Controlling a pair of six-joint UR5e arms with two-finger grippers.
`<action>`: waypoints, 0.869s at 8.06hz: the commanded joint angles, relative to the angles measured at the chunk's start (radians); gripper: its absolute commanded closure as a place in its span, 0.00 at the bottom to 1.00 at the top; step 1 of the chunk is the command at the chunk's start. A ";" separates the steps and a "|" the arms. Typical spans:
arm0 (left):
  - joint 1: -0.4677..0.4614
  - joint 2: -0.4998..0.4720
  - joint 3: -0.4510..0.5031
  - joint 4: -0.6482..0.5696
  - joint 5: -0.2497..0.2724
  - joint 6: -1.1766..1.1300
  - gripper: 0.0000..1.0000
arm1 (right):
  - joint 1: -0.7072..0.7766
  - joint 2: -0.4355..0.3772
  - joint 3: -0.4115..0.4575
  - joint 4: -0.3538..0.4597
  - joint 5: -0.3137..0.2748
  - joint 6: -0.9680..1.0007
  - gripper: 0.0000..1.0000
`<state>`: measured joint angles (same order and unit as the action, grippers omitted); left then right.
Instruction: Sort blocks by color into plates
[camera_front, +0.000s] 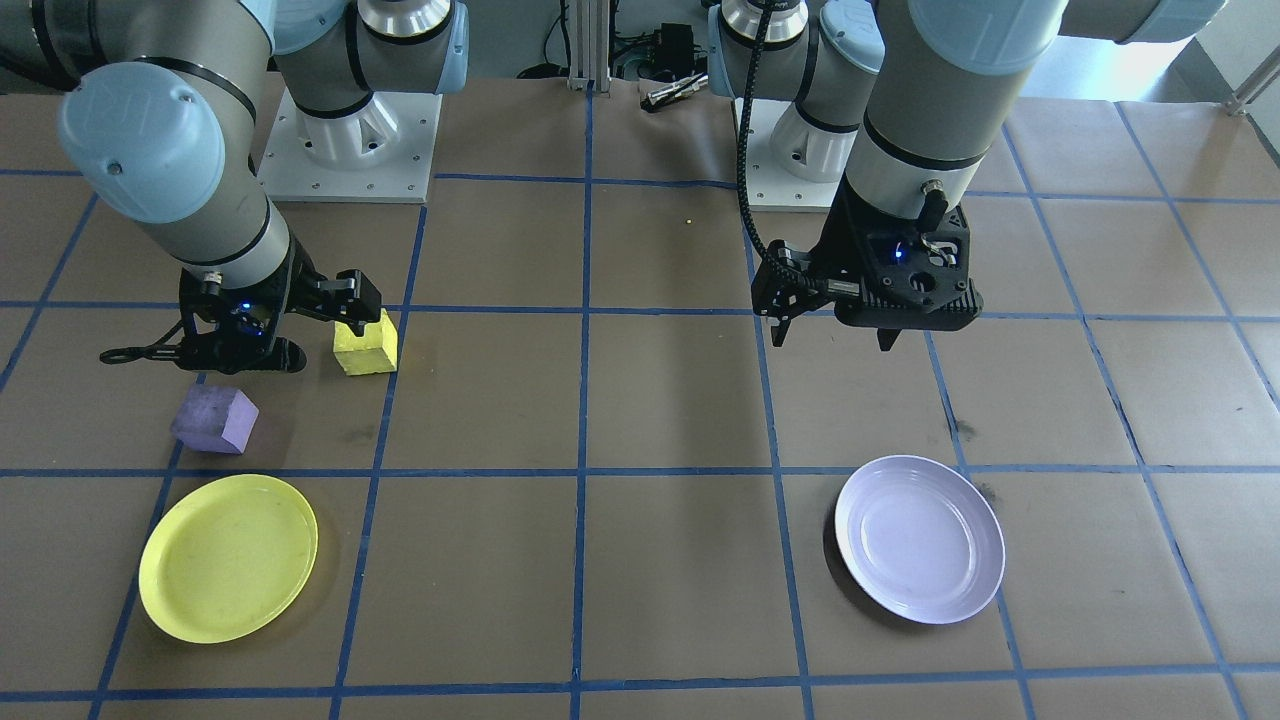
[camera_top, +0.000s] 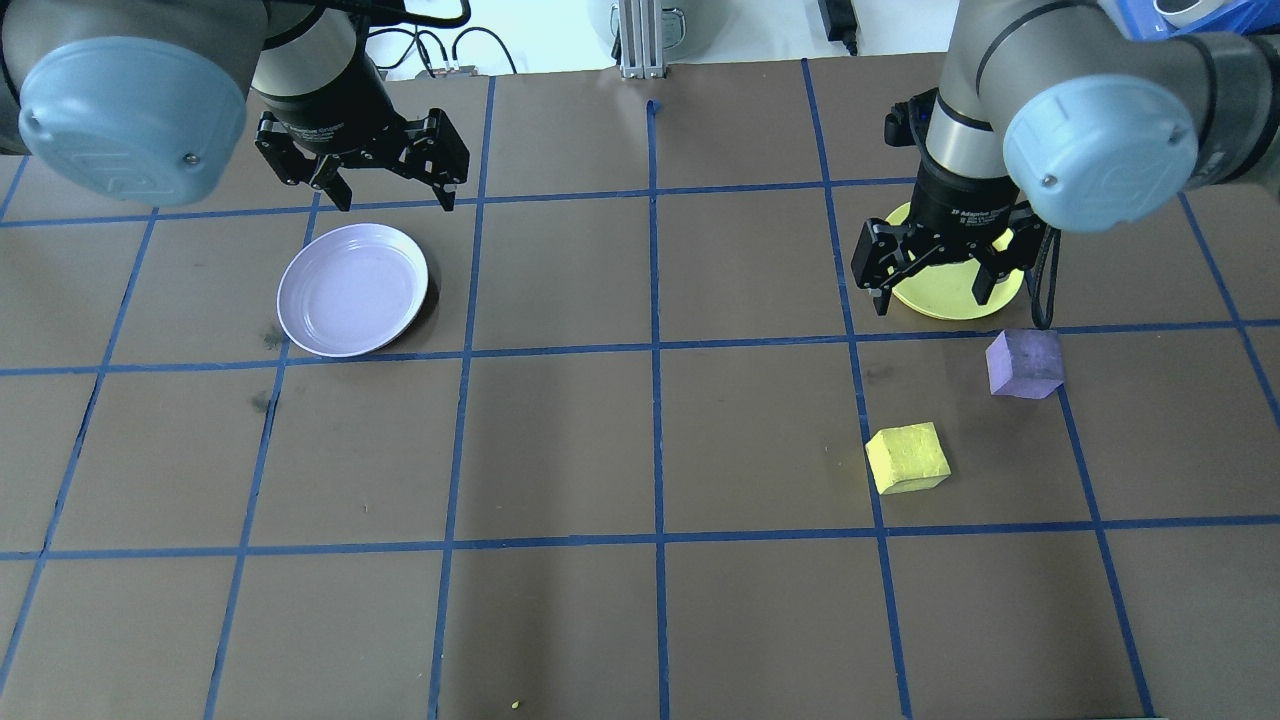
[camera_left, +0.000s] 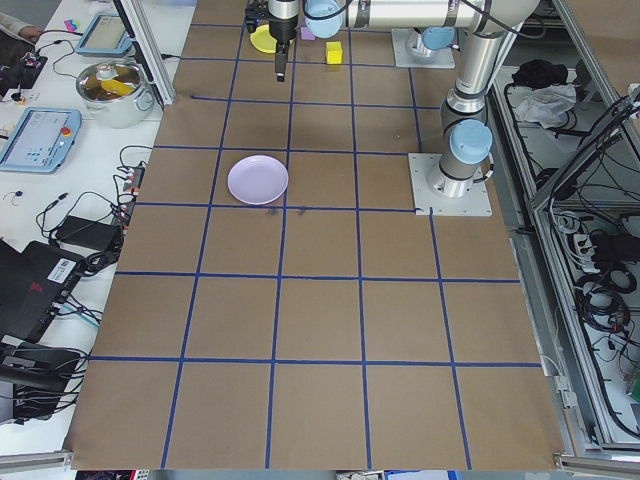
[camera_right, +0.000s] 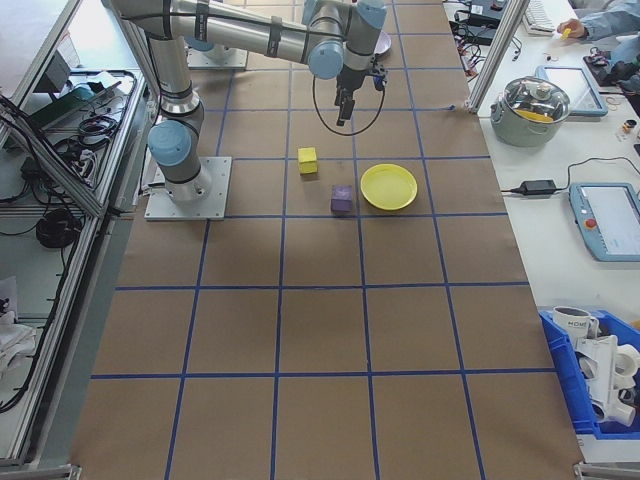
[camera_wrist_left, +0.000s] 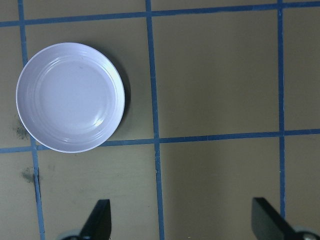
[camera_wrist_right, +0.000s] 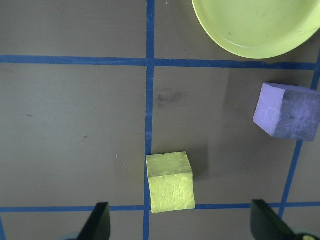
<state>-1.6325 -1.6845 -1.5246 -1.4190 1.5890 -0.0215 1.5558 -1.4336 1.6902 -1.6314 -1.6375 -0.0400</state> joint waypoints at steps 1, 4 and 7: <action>0.000 -0.001 -0.002 0.000 0.000 0.000 0.00 | -0.009 0.007 0.141 -0.100 -0.002 -0.029 0.00; 0.000 -0.003 -0.003 0.000 -0.003 0.000 0.00 | -0.016 0.005 0.308 -0.233 -0.050 -0.167 0.01; 0.000 -0.004 -0.005 0.002 0.000 0.000 0.00 | -0.019 0.028 0.407 -0.327 -0.053 -0.196 0.02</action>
<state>-1.6321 -1.6874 -1.5288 -1.4189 1.5876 -0.0215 1.5396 -1.4216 2.0437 -1.8995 -1.6840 -0.2259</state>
